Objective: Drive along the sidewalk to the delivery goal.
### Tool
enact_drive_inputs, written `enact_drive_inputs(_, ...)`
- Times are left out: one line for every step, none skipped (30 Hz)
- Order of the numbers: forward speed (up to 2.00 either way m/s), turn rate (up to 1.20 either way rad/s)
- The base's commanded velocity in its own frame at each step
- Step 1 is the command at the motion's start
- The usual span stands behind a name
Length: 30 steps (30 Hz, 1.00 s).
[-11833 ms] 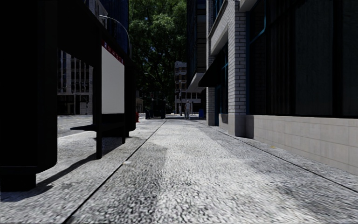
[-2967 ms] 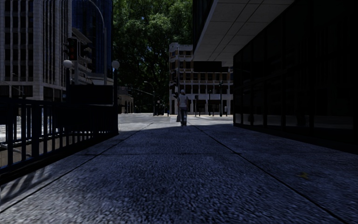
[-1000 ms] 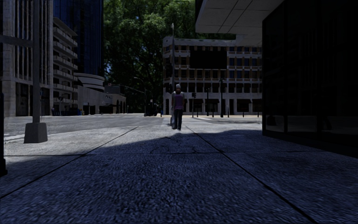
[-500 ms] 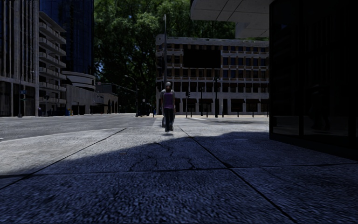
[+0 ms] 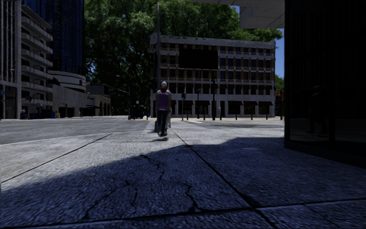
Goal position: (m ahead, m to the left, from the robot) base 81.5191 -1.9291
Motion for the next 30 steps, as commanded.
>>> enact_drive_inputs(2.0,-0.28)
enact_drive_inputs(2.0,-0.28)
enact_drive_inputs(2.0,-0.28)
enact_drive_inputs(2.0,-0.28)
enact_drive_inputs(2.0,-0.28)
enact_drive_inputs(2.0,-0.28)
enact_drive_inputs(2.0,-0.28)
enact_drive_inputs(2.0,-0.28)
enact_drive_inputs(2.0,-0.28)
enact_drive_inputs(2.0,-0.28)
enact_drive_inputs(2.0,-0.28)
enact_drive_inputs(2.0,-0.28)
enact_drive_inputs(2.0,-0.28)
enact_drive_inputs(2.0,-0.28)
enact_drive_inputs(2.0,-0.28)
enact_drive_inputs(2.0,-0.28)
enact_drive_inputs(2.0,-0.28)
enact_drive_inputs(2.0,-0.28)
enact_drive_inputs(2.0,-0.28)
enact_drive_inputs(2.0,-0.28)
enact_drive_inputs(2.0,-0.28)
enact_drive_inputs(2.0,-0.28)
enact_drive_inputs(2.0,-0.28)
enact_drive_inputs(2.0,-0.28)
enact_drive_inputs(2.0,-0.28)
enact_drive_inputs(2.0,-0.28)
enact_drive_inputs(2.0,-0.28)
enact_drive_inputs(2.0,-0.28)
enact_drive_inputs(2.0,-0.28)
enact_drive_inputs(2.0,-0.28)
